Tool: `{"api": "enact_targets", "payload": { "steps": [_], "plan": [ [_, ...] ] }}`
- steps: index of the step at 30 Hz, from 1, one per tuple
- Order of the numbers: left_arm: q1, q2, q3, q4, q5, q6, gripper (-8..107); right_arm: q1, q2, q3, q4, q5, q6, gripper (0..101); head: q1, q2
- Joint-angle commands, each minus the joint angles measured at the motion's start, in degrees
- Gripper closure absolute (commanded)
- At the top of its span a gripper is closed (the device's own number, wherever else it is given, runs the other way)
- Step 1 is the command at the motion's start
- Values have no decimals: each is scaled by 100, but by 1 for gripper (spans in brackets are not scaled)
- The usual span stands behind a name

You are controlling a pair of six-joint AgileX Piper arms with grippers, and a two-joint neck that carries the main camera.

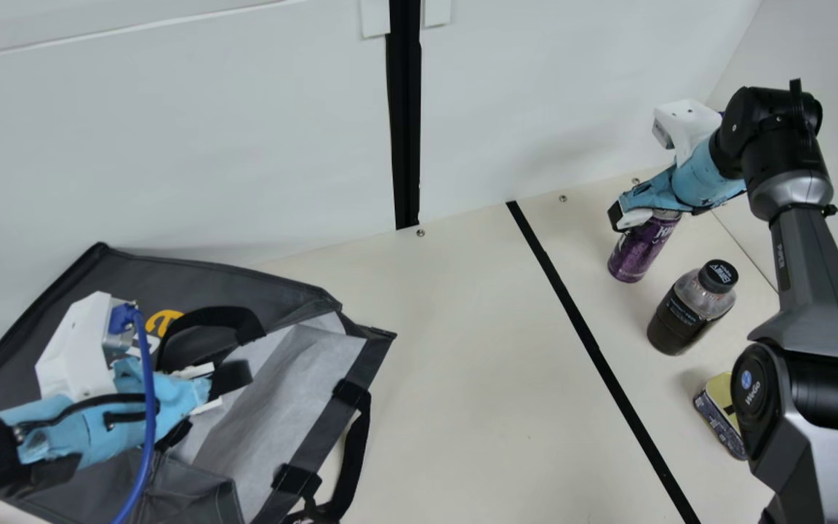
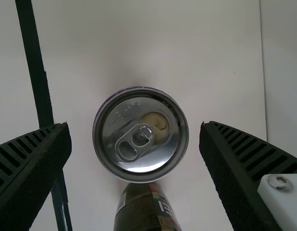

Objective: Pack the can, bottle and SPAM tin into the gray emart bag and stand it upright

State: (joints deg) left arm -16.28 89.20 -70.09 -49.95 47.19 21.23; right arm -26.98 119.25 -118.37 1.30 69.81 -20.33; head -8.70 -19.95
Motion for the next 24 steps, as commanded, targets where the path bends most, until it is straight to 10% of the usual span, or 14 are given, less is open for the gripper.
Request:
{"api": "enact_targets", "payload": {
  "steps": [1, 15, 24],
  "plan": [
    [0, 0, 0, 0, 0, 0, 107, -8, 26, 3, 36, 9, 5, 6, -130, -5],
    [0, 0, 0, 0, 0, 0, 107, -78, 249, -127, 267, 9, -2, 100, -130, -5],
    [0, 0, 0, 0, 0, 0, 107, -100, 225, -258, 471, 9, -275, 101, -130, -5]
  ]
}}
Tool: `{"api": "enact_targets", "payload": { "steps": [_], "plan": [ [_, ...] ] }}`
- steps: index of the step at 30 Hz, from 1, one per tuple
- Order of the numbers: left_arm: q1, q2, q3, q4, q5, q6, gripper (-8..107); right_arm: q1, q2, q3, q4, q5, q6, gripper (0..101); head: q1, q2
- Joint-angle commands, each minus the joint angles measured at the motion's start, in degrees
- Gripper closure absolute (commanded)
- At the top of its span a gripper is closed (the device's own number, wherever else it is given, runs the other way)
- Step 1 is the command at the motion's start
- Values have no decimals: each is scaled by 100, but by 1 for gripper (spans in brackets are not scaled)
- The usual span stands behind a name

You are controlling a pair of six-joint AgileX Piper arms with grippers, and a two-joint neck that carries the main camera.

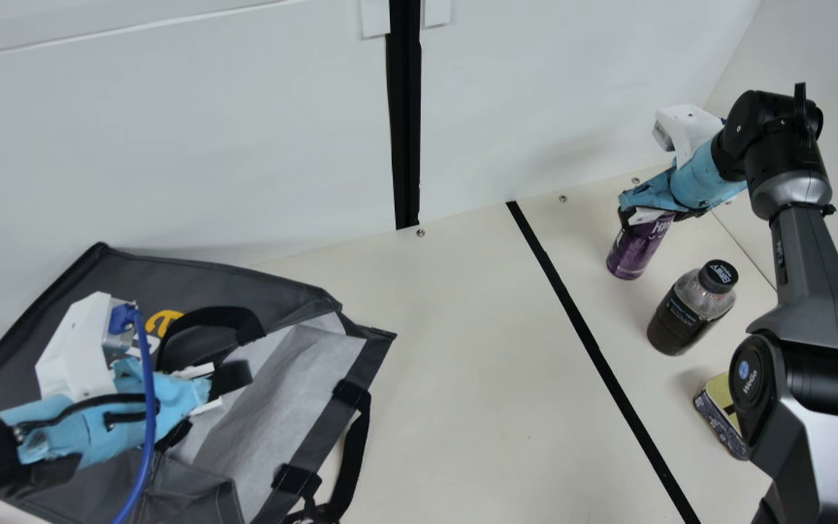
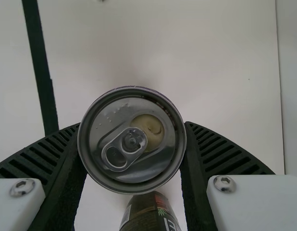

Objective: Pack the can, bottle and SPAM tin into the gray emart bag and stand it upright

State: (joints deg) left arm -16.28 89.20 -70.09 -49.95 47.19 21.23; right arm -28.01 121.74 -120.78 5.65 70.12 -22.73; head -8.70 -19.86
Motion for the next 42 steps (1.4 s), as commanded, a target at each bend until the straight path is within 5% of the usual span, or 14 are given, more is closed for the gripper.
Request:
{"api": "enact_targets", "payload": {
  "steps": [1, 19, 42],
  "plan": [
    [0, 0, 0, 0, 0, 0, 107, 5, -39, -32, 66, -22, -74, 101, -130, -14],
    [0, 0, 0, 0, 0, 0, 107, 148, -748, 280, 286, -22, -691, 101, -130, -14],
    [0, 0, 0, 0, 0, 0, 107, 444, -2630, 1936, 539, -22, -1341, 101, -130, -14]
  ]
}}
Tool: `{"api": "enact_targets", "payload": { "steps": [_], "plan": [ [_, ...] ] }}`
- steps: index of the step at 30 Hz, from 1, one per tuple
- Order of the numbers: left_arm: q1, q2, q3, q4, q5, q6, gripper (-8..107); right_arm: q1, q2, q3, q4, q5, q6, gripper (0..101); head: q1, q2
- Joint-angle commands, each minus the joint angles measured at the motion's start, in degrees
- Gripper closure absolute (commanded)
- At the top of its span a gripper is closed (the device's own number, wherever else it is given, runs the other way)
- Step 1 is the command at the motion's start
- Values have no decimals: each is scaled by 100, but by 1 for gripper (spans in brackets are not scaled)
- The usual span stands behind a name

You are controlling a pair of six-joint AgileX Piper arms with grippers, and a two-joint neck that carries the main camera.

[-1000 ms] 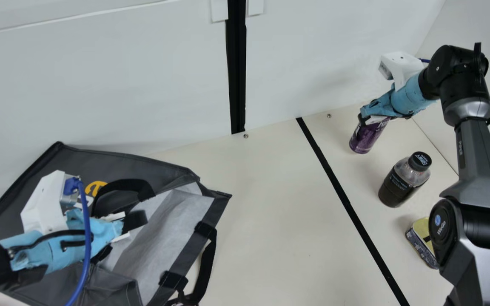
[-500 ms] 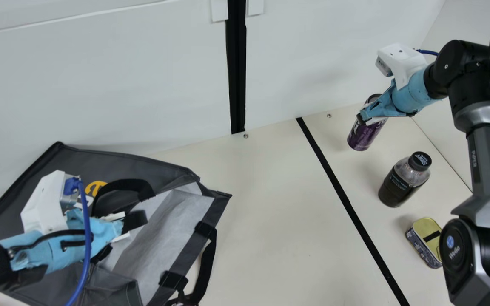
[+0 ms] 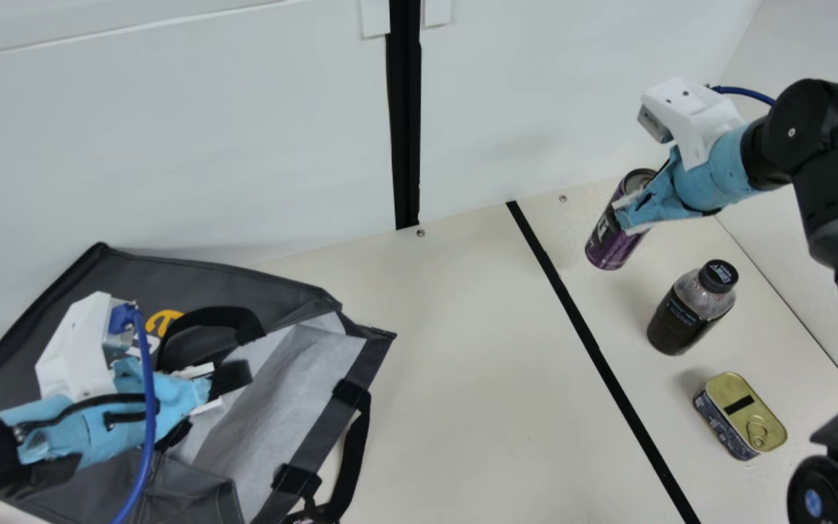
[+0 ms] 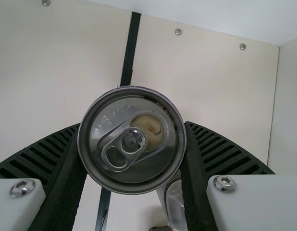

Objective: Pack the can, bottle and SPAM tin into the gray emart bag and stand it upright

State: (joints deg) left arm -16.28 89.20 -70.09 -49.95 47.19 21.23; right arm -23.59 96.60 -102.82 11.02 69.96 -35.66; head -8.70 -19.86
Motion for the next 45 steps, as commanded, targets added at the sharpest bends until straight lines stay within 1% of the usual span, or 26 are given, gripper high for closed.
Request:
{"api": "enact_targets", "payload": {
  "steps": [1, 11, 29, 35, 45],
  "plan": [
    [0, 0, 0, 0, 0, 0, 107, 11, -193, 225, 22, -6, -89, 101, -130, -14],
    [0, 0, 0, 0, 0, 0, 107, 63, -848, 969, 226, -6, -493, 101, -130, -14],
    [0, 0, 0, 0, 0, 0, 107, 200, -1751, 1992, 523, -6, -1298, 101, -130, -14],
    [0, 0, 0, 0, 0, 0, 107, 333, -2056, 2329, 587, -6, -1399, 101, -130, -14],
    [0, 0, 0, 0, 0, 0, 107, 709, -2484, 2904, 765, -6, -1363, 101, -130, -14]
  ]
}}
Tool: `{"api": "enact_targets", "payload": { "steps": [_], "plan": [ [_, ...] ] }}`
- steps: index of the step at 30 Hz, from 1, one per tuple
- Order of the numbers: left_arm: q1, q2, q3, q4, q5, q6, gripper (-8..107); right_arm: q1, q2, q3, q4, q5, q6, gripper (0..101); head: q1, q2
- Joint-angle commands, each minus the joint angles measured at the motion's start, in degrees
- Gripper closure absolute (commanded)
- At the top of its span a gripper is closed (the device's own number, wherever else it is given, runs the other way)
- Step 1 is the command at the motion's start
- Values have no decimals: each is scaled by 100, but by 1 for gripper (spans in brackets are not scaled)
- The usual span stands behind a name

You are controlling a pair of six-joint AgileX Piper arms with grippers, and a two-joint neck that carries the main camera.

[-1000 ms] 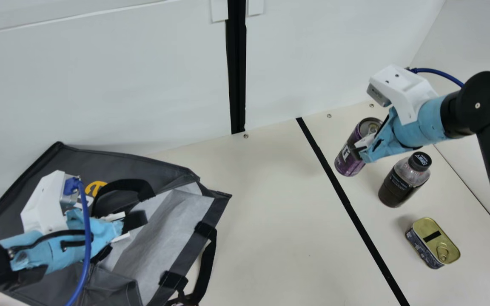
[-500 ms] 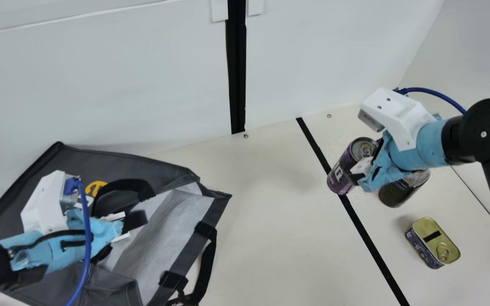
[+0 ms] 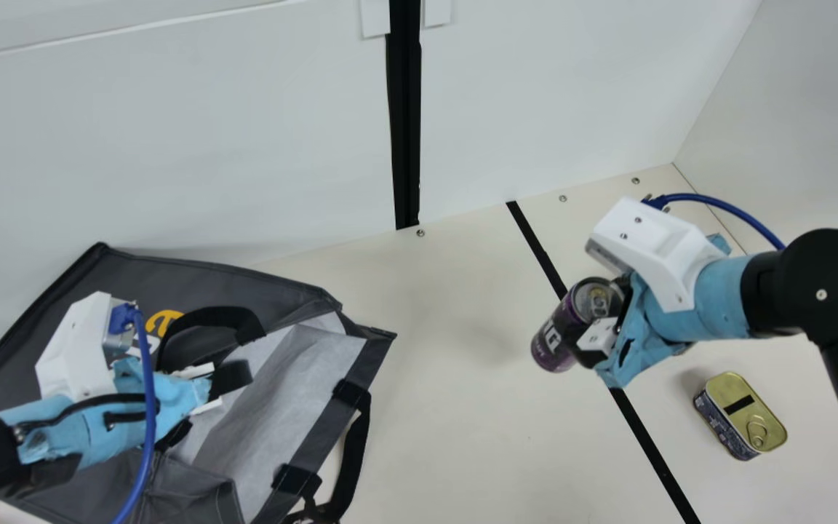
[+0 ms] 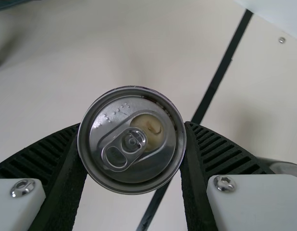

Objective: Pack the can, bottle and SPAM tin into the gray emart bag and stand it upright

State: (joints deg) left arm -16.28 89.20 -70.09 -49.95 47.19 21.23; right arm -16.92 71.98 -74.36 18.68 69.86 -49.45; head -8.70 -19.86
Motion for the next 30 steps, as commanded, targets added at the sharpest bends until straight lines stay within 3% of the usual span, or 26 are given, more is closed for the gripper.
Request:
{"api": "enact_targets", "payload": {
  "steps": [1, 15, 30],
  "plan": [
    [0, 0, 0, 0, 0, 0, 107, 96, -57, 104, 15, 4, 29, 101, -130, -14],
    [0, 0, 0, 0, 0, 0, 107, 781, -465, 752, 248, 4, -158, 101, -130, -14],
    [0, 0, 0, 0, 0, 0, 107, 859, -604, 1135, 590, 4, -705, 101, -130, -14]
  ]
}}
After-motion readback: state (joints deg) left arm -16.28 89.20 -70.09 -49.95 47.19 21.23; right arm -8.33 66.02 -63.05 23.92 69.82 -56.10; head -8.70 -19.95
